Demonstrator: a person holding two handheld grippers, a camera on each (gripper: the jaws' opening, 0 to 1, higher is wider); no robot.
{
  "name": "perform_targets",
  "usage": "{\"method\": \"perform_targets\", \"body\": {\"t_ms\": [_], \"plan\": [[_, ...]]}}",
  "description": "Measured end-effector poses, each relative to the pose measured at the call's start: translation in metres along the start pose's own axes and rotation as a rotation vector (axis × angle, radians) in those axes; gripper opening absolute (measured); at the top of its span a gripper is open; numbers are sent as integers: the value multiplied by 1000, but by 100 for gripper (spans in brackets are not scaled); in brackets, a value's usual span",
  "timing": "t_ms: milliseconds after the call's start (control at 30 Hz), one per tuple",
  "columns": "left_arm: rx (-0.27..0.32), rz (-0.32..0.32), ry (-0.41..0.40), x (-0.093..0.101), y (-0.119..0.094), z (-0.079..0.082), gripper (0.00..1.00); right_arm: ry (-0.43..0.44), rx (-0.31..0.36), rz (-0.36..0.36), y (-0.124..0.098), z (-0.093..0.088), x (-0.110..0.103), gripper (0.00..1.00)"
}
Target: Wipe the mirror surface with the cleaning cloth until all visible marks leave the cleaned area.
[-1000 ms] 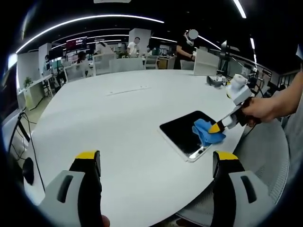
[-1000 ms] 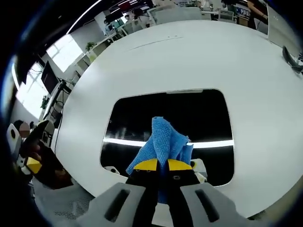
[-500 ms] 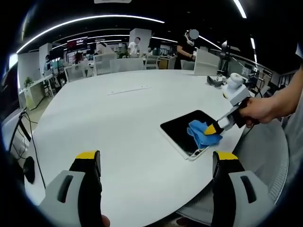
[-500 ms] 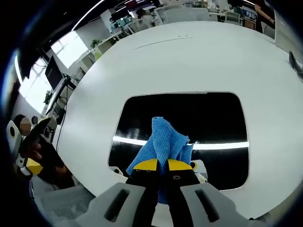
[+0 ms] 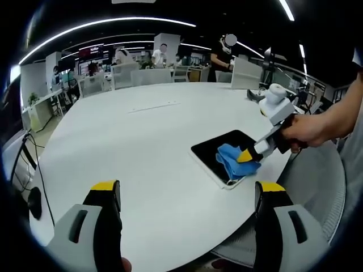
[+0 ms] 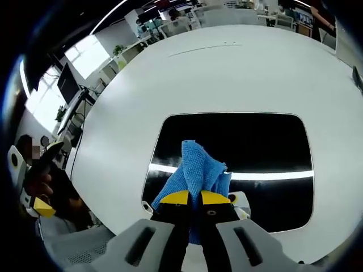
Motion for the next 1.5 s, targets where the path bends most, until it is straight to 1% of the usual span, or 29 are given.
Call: {"method": "perform_targets", "body": {"t_ms": [100,133,167,233,333,433,567,600,633,700,767,967,1200,1267,1500], "plan": [[0,3,-1,-2,-2,0,98,-16,0,3,1,0,-5,0],[0,3,0,-3,-2,0,98,-47,-3,-10,2,1,-5,0],[-1,4,0,-4,-2,-1,98,-54,-1,-4,2,1,-8,0],[-3,7,-3,-6,-3,-1,99,-47,-4,-1,4,2,-10,0],[-12,13,-6,-8,-4,-2,99,-61,-10,-1,5,3,-12,0],[-4,20,-2,-11,-6,-1,99,-85,-17,-5,7,3,-14,0],[-1,31,-5,-14,-7,0,99,-78,-19,32,10,3,-21,0],[-3,40,-9,-15,-7,0,99,-94,-20,17,9,3,-22,0],[0,54,-13,-18,-6,1,99,-93,-18,20,9,4,-23,0],[1,48,-29,-19,-6,1,99,-76,-17,31,10,3,-24,0],[2,48,-24,-19,-6,1,99,-87,-17,23,10,3,-26,0],[4,38,-20,-18,-6,0,99,-78,-18,25,12,4,-28,0],[-1,33,-25,-16,-6,-2,99,-141,-26,32,11,4,-30,1],[0,33,-26,-16,-6,-2,99,-148,-28,29,11,4,-29,1],[7,35,-33,-14,-5,-3,99,-74,-27,21,11,5,-27,0]]}}
Point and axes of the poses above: the point that each gripper's makers call its tool centre point, and the gripper's own axes: y roughly forward along the fingers, x roughly to its right, z roughly out of its top, the point moved 7 cm from there along -y, roughly backward along the fingers, and after that the axes turned 1 degree about -y, right-handed, at the moved point
